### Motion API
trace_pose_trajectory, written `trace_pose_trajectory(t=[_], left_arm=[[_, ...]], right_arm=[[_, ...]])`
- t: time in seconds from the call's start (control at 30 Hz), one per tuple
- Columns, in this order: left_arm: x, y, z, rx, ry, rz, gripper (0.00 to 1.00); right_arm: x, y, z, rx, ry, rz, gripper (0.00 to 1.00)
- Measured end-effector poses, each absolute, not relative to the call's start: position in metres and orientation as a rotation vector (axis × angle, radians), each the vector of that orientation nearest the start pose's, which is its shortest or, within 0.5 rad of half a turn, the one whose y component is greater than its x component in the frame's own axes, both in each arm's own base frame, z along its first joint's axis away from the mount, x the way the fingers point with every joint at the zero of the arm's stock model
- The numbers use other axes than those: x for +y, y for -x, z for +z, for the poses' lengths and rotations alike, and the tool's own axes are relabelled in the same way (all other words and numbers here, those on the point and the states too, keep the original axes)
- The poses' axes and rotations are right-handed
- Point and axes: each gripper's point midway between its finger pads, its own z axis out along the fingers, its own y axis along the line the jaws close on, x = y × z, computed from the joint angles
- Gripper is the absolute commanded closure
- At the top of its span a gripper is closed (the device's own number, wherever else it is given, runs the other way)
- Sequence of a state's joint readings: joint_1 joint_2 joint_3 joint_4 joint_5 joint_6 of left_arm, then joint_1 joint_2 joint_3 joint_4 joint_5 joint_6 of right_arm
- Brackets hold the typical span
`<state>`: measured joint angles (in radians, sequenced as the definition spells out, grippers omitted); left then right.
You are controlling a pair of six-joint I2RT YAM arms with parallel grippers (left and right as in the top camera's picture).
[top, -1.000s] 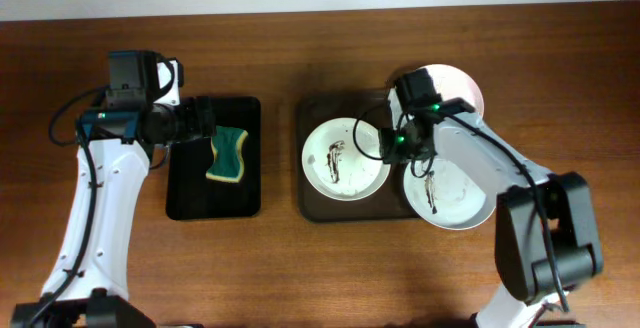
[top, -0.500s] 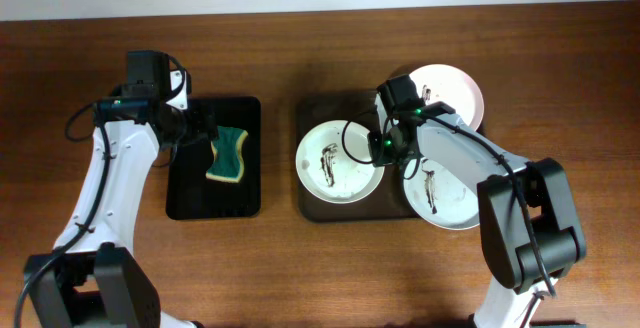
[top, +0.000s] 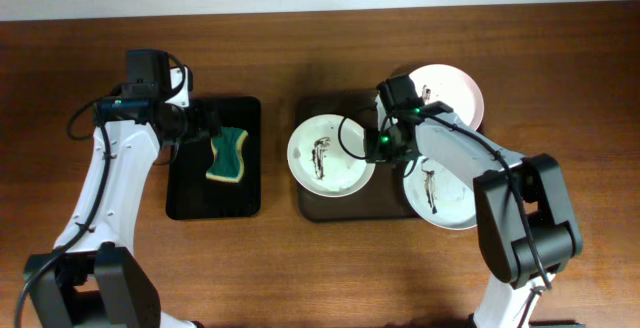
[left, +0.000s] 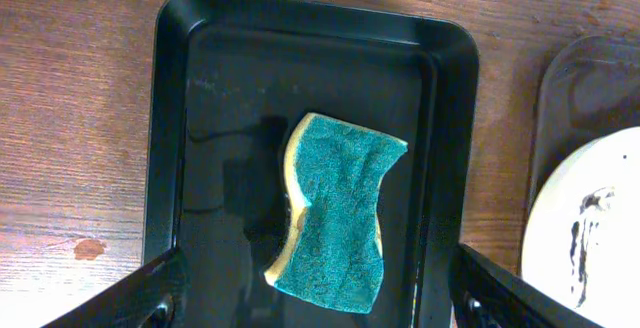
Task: Clean dirty plates on tray and stack at the side
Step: 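Move the right gripper to the front-right white plate and grasp its rim, then grasp the green-yellow sponge with the left gripper and lift it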
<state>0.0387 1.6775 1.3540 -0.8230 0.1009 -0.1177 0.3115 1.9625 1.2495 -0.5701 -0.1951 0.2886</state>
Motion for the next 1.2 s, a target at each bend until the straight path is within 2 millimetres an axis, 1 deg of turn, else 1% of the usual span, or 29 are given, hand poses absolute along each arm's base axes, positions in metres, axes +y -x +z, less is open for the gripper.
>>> trace_pose_trajectory(t=[0.13, 0.2, 0.3, 0.37, 0.43, 0.5, 0.7, 0.8, 0.87, 0.97, 1.07, 1.13, 1.2], left_arm=[[-0.002, -0.401, 0.132, 2.711, 0.183, -0.160, 0.23], [-0.002, -0.401, 0.128, 2.719, 0.185, -0.160, 0.21], [-0.002, -0.401, 0.120, 2.742, 0.188, -0.160, 0.18], [-0.002, -0.402, 0.119, 2.742, 0.188, -0.160, 0.18], [-0.002, -0.403, 0.119, 2.737, 0.187, -0.160, 0.18], [-0.002, -0.404, 0.120, 2.731, 0.186, -0.160, 0.18], [-0.002, -0.406, 0.120, 2.726, 0.185, -0.160, 0.18], [-0.002, -0.406, 0.120, 2.727, 0.185, -0.160, 0.20], [-0.002, -0.406, 0.117, 2.736, 0.186, -0.160, 0.20], [-0.002, -0.406, 0.107, 2.762, 0.190, -0.160, 0.20], [-0.002, -0.405, 0.106, 2.764, 0.188, -0.159, 0.20], [-0.002, -0.406, 0.106, 2.764, 0.185, -0.159, 0.21], [-0.002, -0.405, 0.106, 2.765, 0.184, -0.159, 0.26]], right_arm=[[0.159, -0.382, 0.011, 2.916, 0.072, 0.397, 0.96], [0.153, -0.375, 0.013, 2.961, 0.057, 0.365, 0.96], [0.142, -0.374, 0.024, 2.996, 0.040, 0.272, 0.96], [0.137, -0.379, 0.031, 2.987, 0.032, 0.225, 0.79], [0.133, -0.379, 0.031, 2.988, 0.026, 0.195, 0.70], [0.131, -0.380, 0.031, 2.986, 0.029, 0.178, 0.67], [0.131, -0.380, 0.029, 2.988, 0.027, 0.174, 0.68], [0.131, -0.380, 0.020, 3.003, 0.027, 0.167, 0.83], [0.131, -0.380, 0.015, 3.011, 0.029, 0.164, 0.85], [0.132, -0.382, 0.014, 3.005, 0.025, 0.167, 0.86], [0.134, -0.388, 0.015, 2.981, 0.026, 0.177, 0.87], [0.134, -0.390, 0.014, 2.967, 0.021, 0.183, 0.95], [0.134, -0.386, 0.008, 2.975, 0.010, 0.186, 0.96]])
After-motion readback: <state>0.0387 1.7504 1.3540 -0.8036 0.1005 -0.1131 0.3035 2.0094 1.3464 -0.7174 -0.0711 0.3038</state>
